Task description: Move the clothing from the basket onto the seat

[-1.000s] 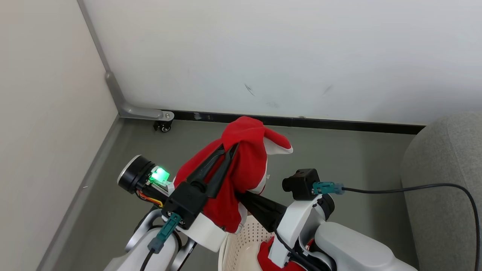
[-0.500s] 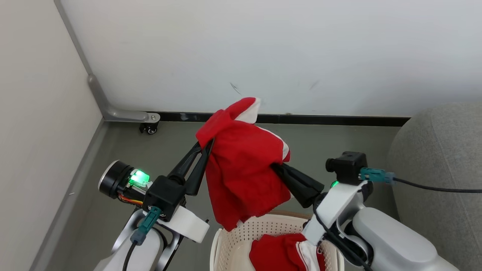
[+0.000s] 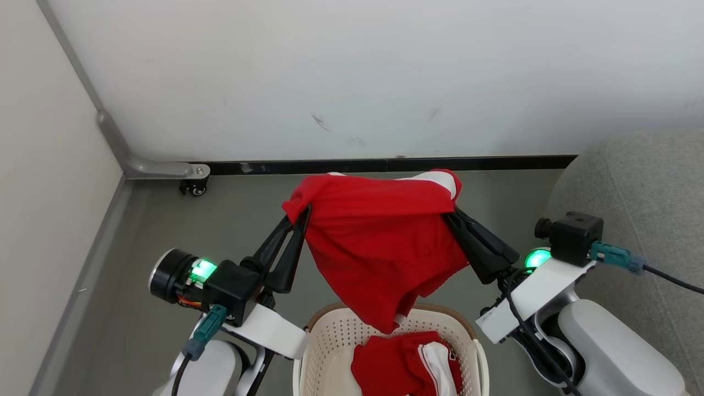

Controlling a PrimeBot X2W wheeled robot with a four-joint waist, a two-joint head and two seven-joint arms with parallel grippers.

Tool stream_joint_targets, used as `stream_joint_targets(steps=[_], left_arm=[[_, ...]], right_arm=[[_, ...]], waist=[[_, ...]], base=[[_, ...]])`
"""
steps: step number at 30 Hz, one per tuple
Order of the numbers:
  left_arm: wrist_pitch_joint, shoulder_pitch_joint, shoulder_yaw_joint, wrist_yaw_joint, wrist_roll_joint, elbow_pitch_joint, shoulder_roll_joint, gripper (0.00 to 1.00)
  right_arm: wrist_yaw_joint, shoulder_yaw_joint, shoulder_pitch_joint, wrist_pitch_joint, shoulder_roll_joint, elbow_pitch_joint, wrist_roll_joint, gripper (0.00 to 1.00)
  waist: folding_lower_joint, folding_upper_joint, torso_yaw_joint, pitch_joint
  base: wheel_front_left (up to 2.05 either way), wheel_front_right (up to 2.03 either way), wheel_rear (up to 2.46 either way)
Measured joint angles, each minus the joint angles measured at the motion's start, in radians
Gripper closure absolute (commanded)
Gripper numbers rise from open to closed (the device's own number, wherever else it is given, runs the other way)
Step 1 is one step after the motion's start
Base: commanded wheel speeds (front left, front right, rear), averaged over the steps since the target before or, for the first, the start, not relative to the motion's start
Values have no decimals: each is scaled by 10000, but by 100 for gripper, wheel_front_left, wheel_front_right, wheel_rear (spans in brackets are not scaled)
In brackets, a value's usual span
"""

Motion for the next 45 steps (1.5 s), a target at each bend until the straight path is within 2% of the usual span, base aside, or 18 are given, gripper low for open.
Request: stream_joint_targets(steps=[1,2,3,17,24,33,45], left_arm=[[-2,35,19,-8,-92,-2,-71,62],[-2,94,23,-13,-176,0,-127,23],[-15,230,19,-79,-418,40,-159,0],[-100,579,-81,-466,-704,221,-98,0],[-102,590,-362,-815,-704,215,-44,0],[-134,589,-662,-1104,-719,209,-81,0],[-209,574,-1085,-1344,-993,221,-169,0]], right_arm=[[0,-63,44,2,6,-31,-36,100],[0,-127,75,2,10,-73,-38,100],[0,-247,199,2,12,-196,-125,100],[0,-1597,799,-13,-100,-671,-593,100],[0,-2744,1360,-15,-261,-968,-936,100],[0,-4142,2211,-25,-259,-1530,-1465,100],[0,-5262,3266,-27,-23,-2253,-2029,100]], waist=[[0,0,-31,13],[0,0,-60,24],[0,0,-110,35],[0,0,-101,-16],[0,0,-208,43],[0,0,-552,67],[0,0,-1276,87]], base=[[0,0,0],[0,0,0],[0,0,0],[0,0,0],[0,0,0],[0,0,0],[0,0,0]])
